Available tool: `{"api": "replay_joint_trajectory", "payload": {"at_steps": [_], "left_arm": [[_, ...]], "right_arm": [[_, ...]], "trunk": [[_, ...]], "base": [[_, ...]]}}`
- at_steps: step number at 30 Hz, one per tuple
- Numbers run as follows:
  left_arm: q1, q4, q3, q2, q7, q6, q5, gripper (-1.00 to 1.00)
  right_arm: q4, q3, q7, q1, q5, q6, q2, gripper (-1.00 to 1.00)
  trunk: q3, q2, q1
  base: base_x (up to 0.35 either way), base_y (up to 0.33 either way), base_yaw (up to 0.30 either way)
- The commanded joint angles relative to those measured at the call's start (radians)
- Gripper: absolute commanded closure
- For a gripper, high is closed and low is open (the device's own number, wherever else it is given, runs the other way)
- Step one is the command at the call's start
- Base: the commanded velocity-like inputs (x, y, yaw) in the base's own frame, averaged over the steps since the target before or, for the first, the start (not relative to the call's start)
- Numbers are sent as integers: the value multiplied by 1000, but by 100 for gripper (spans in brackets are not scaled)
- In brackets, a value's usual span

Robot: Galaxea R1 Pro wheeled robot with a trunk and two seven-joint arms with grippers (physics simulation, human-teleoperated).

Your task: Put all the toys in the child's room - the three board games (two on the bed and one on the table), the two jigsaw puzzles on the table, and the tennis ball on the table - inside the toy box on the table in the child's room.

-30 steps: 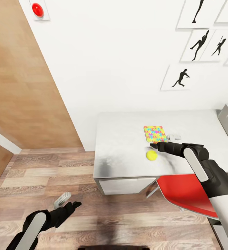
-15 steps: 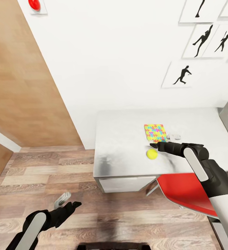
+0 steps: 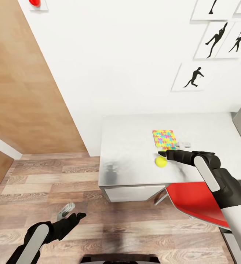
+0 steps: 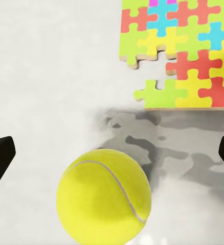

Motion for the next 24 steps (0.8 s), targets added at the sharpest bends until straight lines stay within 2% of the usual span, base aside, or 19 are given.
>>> {"api": "replay_joint_trajectory", "payload": {"at_steps": [1,24], "left_arm": [[-1,-2,-2,1,10,1,11,-100],[0,-8,-2,1,10,1,11,-100]], "right_arm": [[-1,1,2,-1,2,3,-1,-100],[0,2,3,-1,2,4,-1,-100]], "trunk": [[-2,-2,1],[-16,-2,1]], "base": [[0,0,0],[0,0,0]]}}
